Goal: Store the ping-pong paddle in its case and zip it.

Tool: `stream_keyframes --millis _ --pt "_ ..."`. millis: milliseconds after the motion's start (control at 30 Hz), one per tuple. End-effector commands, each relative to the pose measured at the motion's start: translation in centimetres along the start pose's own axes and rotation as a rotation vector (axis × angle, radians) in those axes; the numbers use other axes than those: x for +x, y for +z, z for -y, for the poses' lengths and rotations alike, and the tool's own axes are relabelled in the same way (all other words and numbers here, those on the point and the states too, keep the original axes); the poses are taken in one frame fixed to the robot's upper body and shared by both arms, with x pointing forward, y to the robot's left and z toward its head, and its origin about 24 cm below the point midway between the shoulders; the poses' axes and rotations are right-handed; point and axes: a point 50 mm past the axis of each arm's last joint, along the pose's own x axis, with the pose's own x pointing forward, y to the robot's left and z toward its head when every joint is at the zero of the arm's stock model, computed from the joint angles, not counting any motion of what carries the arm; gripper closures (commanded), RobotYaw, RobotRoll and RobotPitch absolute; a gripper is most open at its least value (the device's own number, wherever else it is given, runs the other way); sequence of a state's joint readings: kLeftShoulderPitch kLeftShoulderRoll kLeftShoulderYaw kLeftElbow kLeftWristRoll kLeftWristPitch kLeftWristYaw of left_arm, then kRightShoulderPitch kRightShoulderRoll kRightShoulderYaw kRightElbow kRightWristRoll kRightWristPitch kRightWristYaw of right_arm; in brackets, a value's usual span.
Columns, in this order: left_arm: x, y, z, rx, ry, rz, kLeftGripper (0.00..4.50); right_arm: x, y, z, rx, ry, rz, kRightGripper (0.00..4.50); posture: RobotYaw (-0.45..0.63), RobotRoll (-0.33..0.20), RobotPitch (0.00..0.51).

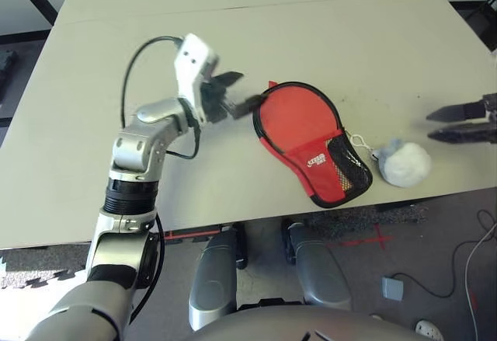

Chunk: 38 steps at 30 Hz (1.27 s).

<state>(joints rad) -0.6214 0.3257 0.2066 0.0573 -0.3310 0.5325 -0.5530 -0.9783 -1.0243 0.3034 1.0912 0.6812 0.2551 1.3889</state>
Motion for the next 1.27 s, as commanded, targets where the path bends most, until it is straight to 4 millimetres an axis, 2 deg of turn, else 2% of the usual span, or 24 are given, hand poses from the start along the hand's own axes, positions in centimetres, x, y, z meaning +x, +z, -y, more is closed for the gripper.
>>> stream_keyframes --millis 33,267,533,733,1067,1267 --pt "-1.9 -0.6 -3.7 -0.018 0.291 0.084 0.00 -0.1 -0.5 1.7 -0.048 -0.285 0.148 0.04 -0.03 0.000 0.189" --pt "-5.3 -1.7 -7.4 0.018 0.678 0.151 0.00 -0.1 -2.3 3.3 -0.068 -0.708 0.310 0.04 -0.03 0.000 0.192" --pt "-7.1 -4.2 -8.9 0.058 0.820 0.134 0.00 -0.7 -3.1 3.8 -0.077 -0.937 0.396 0.04 -0.05 0.000 0.186" --pt "-6.8 -4.7 -8.8 0.053 0.845 0.156 0.00 -0.1 -3.1 3.7 -0.077 -0.950 0.409 0.04 -0.05 0.000 0.189" --pt "-5.9 -5.0 -7.9 0.074 0.808 0.137 0.00 1.1 -2.8 3.6 -0.081 -0.914 0.398 0.04 -0.05 0.000 0.222" --pt "-6.1 -5.3 -7.9 0.073 0.821 0.135 0.00 2.2 -2.5 3.4 -0.084 -0.875 0.390 0.04 -0.04 0.000 0.218"
